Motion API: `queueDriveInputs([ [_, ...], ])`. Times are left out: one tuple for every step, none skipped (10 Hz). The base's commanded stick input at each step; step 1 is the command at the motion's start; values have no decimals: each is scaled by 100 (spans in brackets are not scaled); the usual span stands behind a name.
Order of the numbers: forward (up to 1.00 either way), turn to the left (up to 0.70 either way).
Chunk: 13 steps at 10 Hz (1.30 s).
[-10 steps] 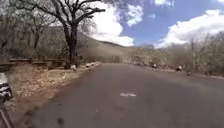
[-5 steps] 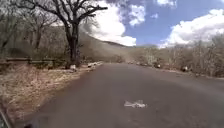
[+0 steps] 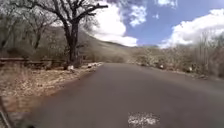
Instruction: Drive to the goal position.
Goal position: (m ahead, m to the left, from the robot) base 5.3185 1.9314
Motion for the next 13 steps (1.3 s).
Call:
queueDriveInputs([
  [70, 0],
  [70, 0],
  [70, 0],
  [70, 0],
  [70, 0],
  [70, 0],
  [70, 0],
  [70, 0],
  [70, 0],
  [70, 0],
  [70, 0],
  [70, 0],
  [70, 0],
])
